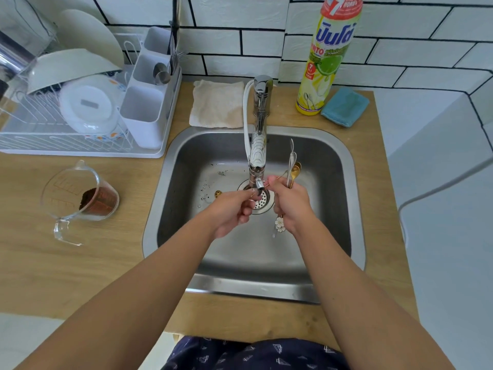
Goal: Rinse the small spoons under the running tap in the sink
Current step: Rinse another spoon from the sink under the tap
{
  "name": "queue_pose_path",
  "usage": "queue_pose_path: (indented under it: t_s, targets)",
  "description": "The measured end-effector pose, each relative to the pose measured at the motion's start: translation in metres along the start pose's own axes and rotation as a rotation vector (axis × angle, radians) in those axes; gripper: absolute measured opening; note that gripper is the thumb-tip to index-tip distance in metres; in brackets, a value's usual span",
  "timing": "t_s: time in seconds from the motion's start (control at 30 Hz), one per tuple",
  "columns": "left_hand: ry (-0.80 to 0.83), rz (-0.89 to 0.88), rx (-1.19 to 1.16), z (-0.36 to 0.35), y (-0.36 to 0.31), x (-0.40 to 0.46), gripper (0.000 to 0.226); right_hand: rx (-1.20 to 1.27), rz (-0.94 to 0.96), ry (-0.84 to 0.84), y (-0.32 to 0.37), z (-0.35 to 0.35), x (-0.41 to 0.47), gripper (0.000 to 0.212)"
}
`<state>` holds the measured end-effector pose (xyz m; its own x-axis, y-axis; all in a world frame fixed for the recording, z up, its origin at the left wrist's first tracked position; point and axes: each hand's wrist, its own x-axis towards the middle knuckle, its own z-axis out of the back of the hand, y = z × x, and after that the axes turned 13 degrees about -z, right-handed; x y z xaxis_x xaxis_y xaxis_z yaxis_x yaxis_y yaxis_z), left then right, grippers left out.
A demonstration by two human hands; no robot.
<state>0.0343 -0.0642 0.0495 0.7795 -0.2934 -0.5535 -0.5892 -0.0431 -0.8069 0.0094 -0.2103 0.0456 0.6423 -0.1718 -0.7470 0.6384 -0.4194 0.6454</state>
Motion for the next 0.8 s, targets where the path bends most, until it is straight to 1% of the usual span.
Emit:
queue_pose_path:
  t_s: [0.07,0.1,0.17,0.23,0.27,0.33,0.37,0.4,0.47,0.53,0.6,0.7,0.73,0.8]
  targets:
    - [0.058,0.032,0.022,0.001,-0.001,0.0,0.021,0.057,-0.003,0.014,0.004,-0.001,-0.001,0.017]
    - [0.06,0.03,0.027,0.001,-0.001,0.001,0.02,0.072,-0.005,0.015,0.005,-0.001,-0.001,0.015]
    - [0.008,-0.003,0.032,-0.003,-0.001,0.002,0.02,0.073,0.002,0.021,0.007,-0.001,-0.003,0.017]
    - [-0.084,-0.036,0.048,-0.007,0.001,0.005,0.021,0.016,0.025,0.034,0.006,0.0,-0.005,0.025]
    - [-0.125,-0.044,0.059,-0.01,0.003,0.005,0.023,-0.012,0.033,0.038,0.005,0.0,-0.006,0.034]
    - [-0.172,-0.046,0.093,-0.013,0.005,0.006,0.024,-0.031,0.044,0.042,0.003,0.0,-0.007,0.046]
    - [-0.181,-0.045,0.119,-0.015,0.005,0.007,0.023,-0.021,0.044,0.044,0.002,0.0,-0.006,0.047]
    - [-0.183,-0.048,0.148,-0.015,0.005,0.007,0.023,-0.006,0.041,0.042,0.002,0.0,-0.005,0.044]
    - [-0.163,-0.045,0.162,-0.016,0.002,0.009,0.023,-0.008,0.04,0.024,0.002,0.002,-0.003,0.029]
    - [-0.104,-0.008,0.064,-0.014,0.0,0.009,0.022,-0.022,0.031,0.005,0.001,0.005,0.0,0.021]
    - [-0.033,0.075,-0.076,-0.01,-0.002,0.007,0.019,0.005,0.012,0.006,0.001,0.006,0.003,0.017]
    - [0.046,0.171,-0.207,0.0,-0.003,0.001,0.02,0.038,0.002,0.039,0.001,0.008,0.005,0.015]
    - [0.051,0.167,-0.235,0.002,-0.003,0.0,0.019,0.052,0.006,0.053,0.0,0.008,0.005,0.015]
    - [0.041,0.098,-0.225,0.003,0.0,-0.004,0.015,0.083,0.004,0.077,-0.002,0.007,0.004,0.014]
